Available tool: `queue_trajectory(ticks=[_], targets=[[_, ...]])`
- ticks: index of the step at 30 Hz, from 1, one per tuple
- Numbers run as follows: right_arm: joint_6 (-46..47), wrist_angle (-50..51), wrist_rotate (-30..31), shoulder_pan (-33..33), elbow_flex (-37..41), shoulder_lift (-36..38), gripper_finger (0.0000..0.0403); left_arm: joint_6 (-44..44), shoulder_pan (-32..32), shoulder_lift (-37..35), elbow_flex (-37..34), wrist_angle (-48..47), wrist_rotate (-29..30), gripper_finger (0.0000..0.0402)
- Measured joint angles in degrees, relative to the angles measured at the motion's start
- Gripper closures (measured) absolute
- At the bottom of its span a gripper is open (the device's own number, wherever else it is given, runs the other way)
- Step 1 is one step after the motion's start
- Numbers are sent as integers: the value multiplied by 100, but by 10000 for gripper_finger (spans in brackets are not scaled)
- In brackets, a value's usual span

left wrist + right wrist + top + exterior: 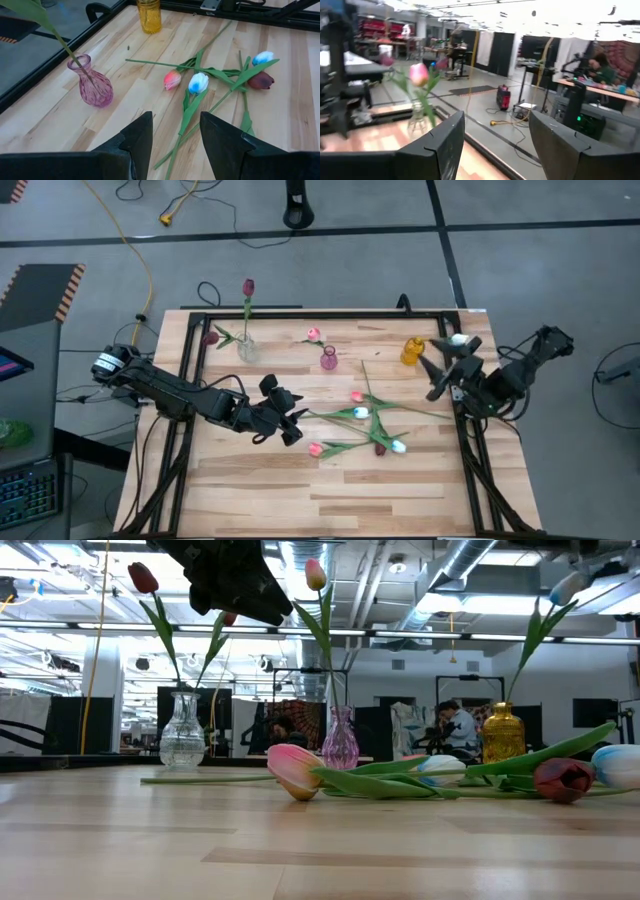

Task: Sort flowers into vase by color
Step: Put the top white flower into the yellow vase

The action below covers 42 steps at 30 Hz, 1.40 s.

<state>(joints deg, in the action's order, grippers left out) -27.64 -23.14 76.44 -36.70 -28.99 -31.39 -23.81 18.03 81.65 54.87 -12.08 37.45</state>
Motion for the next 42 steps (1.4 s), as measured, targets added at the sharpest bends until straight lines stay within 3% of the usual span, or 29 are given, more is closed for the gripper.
queue_trajectory(ticks=[10, 20, 31, 42], targets=[[74, -1, 0, -726, 0, -492, 154, 0, 0, 0, 0, 0, -12, 249], [872, 42, -2, -1276, 0, -1108, 154, 132, -6, 118, 7, 485, -262, 249], [1835, 44, -171, -1469, 2, -2174, 154, 1180, -115, 1469, 9, 2489, -466, 249], [2641, 20, -557, -1414, 2, -3097, 154, 1040, -792, 2446, 446, 2597, -1396, 249]])
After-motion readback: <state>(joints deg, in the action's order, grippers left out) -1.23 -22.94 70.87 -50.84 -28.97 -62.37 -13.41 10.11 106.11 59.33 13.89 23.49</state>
